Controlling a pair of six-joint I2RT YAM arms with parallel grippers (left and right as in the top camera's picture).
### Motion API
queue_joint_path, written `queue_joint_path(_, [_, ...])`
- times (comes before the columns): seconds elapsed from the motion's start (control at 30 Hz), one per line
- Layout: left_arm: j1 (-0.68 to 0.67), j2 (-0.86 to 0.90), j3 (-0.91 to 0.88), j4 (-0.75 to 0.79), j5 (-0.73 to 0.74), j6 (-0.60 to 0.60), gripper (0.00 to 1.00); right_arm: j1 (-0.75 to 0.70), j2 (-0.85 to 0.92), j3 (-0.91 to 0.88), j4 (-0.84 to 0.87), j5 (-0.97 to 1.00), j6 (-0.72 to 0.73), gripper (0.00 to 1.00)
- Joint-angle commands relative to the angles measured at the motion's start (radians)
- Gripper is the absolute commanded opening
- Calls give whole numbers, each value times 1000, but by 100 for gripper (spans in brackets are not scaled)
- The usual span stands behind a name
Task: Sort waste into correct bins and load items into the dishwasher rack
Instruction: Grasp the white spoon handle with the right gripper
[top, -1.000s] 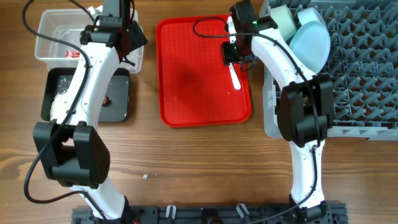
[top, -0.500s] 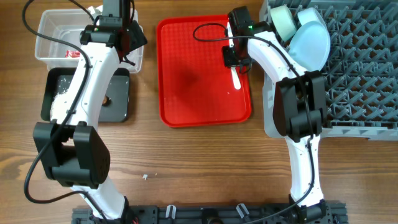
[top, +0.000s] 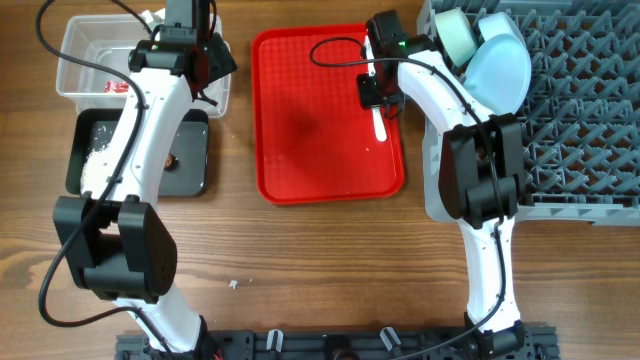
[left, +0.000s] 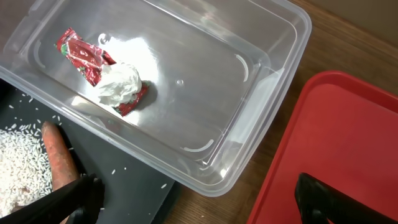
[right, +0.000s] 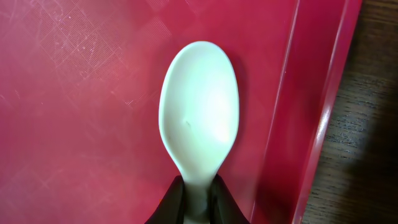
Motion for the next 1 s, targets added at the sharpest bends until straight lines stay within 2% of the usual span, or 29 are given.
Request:
queue_joint_path(0.0, [1,-23,6,3,-20,-17,100,7,44,-8,-5,-39,8,4])
queue_joint_path(0.03, [1,-23,6,3,-20,-17,100,7,44,-8,-3,-39,8,5])
queue_joint_path(0.13, [1,-23,6,3,-20,-17,100,6,44,-8,-2,-38,4,14])
queue_joint_path(0.2, [1,-23,6,3,-20,-17,100,6,43,-8,-5,-38,4,14])
queue_joint_path(0.3, [1,-23,6,3,-20,-17,100,6,41,-8,-18,-39,4,4])
queue_joint_path(0.97, [1,-23,6,3,-20,-17,100,-3,-76,-8,-46,-38,5,4])
